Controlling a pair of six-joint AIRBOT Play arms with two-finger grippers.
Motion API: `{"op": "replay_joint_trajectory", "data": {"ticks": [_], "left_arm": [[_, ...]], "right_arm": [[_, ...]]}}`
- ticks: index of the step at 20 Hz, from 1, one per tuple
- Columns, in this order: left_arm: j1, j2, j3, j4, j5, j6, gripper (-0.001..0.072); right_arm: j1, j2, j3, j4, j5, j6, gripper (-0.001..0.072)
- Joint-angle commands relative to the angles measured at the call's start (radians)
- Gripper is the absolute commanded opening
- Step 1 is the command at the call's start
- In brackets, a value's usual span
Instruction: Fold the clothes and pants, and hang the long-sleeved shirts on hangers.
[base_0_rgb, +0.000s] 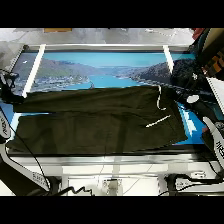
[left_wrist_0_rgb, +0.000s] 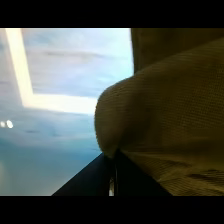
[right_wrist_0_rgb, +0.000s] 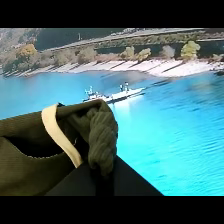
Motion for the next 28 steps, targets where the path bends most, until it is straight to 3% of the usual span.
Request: {"op": "replay_joint_trajectory", "data": {"ticks": [1,2,3,4,5,6,7,8,11,12,13,14,15,16,17,20,22,25,28], "left_arm": [[0.000,-0.053,0.002,0.006,-0.063,0.008,0.0020],[0.000,-0.061,0.002,0.006,-0.063,0.007,0.0127],[-0.002,-0.061,0.002,0.005,-0.062,0.003,0.0353],[-0.002,-0.057,0.003,0.006,-0.054,-0.010,0.0653],[-0.002,-0.053,0.005,0.009,-0.042,-0.058,0.0720],[-0.002,-0.047,0.007,0.013,-0.035,-0.105,0.0720],[-0.002,-0.037,0.009,0.014,-0.032,-0.138,0.0720],[-0.002,-0.020,0.010,0.014,-0.030,-0.156,0.0720],[-0.002,0.068,0.010,0.010,-0.005,-0.205,0.0712],[0.001,0.103,0.010,-0.001,-0.007,-0.207,0.0710],[0.007,0.141,0.010,-0.028,-0.019,-0.207,0.0649],[0.014,0.175,0.010,-0.069,-0.040,-0.206,0.0479],[0.022,0.210,0.010,-0.110,-0.066,-0.206,0.0278],[0.026,0.239,0.010,-0.150,-0.092,-0.206,0.0080],[0.028,0.267,0.010,-0.196,-0.120,-0.206,0.0015],[0.029,0.333,0.009,-0.347,-0.188,-0.206,0.0015],[0.025,0.365,0.007,-0.437,-0.228,-0.206,0.0014],[-0.002,0.395,-0.022,-0.523,-0.261,-0.229,0.0013],[-0.064,0.432,-0.114,-0.588,-0.234,-0.229,0.0012]], "right_arm": [[0.001,0.000,0.001,-0.012,0.000,0.000,0.0032],[0.001,0.000,0.001,-0.018,0.000,0.000,0.0033],[0.001,0.000,0.001,-0.022,0.000,0.000,0.0055],[0.001,0.000,0.001,-0.023,-0.001,0.000,0.0210],[0.001,0.000,0.001,-0.022,-0.004,0.000,0.0445],[0.001,0.000,0.001,-0.022,-0.003,0.000,0.0576],[0.001,0.000,0.002,-0.022,0.001,0.001,0.0623],[0.001,0.003,0.003,-0.022,0.013,0.001,0.0623],[-0.005,0.049,0.003,-0.027,0.058,0.001,0.0615],[-0.012,0.077,0.003,-0.038,0.079,0.001,0.0576],[-0.023,0.113,0.003,-0.064,0.114,0.001,0.0422],[-0.038,0.153,0.003,-0.099,0.161,0.002,0.0274],[-0.056,0.193,0.003,-0.131,0.212,0.002,0.0189],[-0.079,0.238,0.003,-0.165,0.282,0.002,0.0026],[-0.102,0.280,0.003,-0.206,0.349,0.005,0.0032],[-0.203,0.395,0.003,-0.461,0.564,0.227,0.0031],[-0.295,0.444,0.002,-0.592,0.761,0.308,0.0031],[-0.437,0.454,-0.030,-0.587,1.089,0.397,0.0031],[-0.471,0.508,-0.154,-0.540,1.195,0.398,0.0030]]}}
